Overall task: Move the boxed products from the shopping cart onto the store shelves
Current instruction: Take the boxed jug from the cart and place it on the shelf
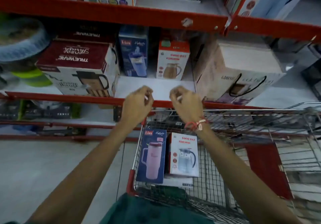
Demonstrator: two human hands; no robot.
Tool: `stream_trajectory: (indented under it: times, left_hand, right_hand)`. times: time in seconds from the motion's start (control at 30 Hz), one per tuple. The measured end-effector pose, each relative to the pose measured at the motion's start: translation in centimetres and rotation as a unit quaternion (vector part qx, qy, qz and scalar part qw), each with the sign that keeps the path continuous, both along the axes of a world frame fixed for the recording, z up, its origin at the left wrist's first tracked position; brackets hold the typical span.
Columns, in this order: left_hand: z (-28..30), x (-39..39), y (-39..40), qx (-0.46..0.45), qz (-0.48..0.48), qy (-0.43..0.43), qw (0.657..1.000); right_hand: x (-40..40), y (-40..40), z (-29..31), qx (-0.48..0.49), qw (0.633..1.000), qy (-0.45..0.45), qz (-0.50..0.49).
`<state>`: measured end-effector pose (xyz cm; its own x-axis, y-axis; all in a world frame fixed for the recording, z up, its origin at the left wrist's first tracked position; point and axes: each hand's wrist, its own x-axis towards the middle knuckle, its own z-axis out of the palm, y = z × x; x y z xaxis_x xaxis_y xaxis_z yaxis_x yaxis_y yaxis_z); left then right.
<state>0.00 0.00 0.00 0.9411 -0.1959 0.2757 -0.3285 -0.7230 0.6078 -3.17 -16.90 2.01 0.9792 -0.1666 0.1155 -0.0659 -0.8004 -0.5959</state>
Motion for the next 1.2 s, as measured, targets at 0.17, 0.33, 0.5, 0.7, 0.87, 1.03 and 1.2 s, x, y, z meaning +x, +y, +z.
stream_trajectory:
  times: [0.17, 0.33, 0.5, 0.7, 0.87, 1.03, 1.2]
  left_hand:
    - [-10.2, -5.2, -0.6, 0.022, 0.026, 0.370, 0.929]
    - [-15.7, -9.1, -0.4, 0.123, 0.021, 0.451, 0.884]
    - [-18.1, -10.2, -1.5, 0.118, 0.056, 0.499, 0.857]
    - [-17.8, -10.0, -2.7, 0.083, 0.135, 0.484, 0.860]
    - [-15.0, -10.6, -0.7, 0.048, 0.125, 0.420, 0.898]
    - [-10.8, -10.4, 0.5, -0.070, 0.110, 0.364, 0.922]
    - [-8.2, -8.3, 0.9, -0.115, 0.100, 0.309, 0.939]
  right_hand:
    - [-5.0, -0.7, -12.3, 0.122, 0.872, 0.470, -0.060]
    - [-7.1, 1.0, -18.9, 0.137, 0.839, 0.517, -0.094]
    - [-7.1, 2.7, -22.3, 0.183, 0.832, 0.521, -0.051]
    - [-7.7, 1.8, -21.0, 0.237, 0.809, 0.536, -0.041]
    - [-8.8, -0.2, -13.7, 0.296, 0.821, 0.488, -0.014]
    - [-9.5, -1.1, -9.3, 0.332, 0.843, 0.424, -0.010]
    - [-7.2, -0.1, -7.5, 0.246, 0.914, 0.323, -0.014]
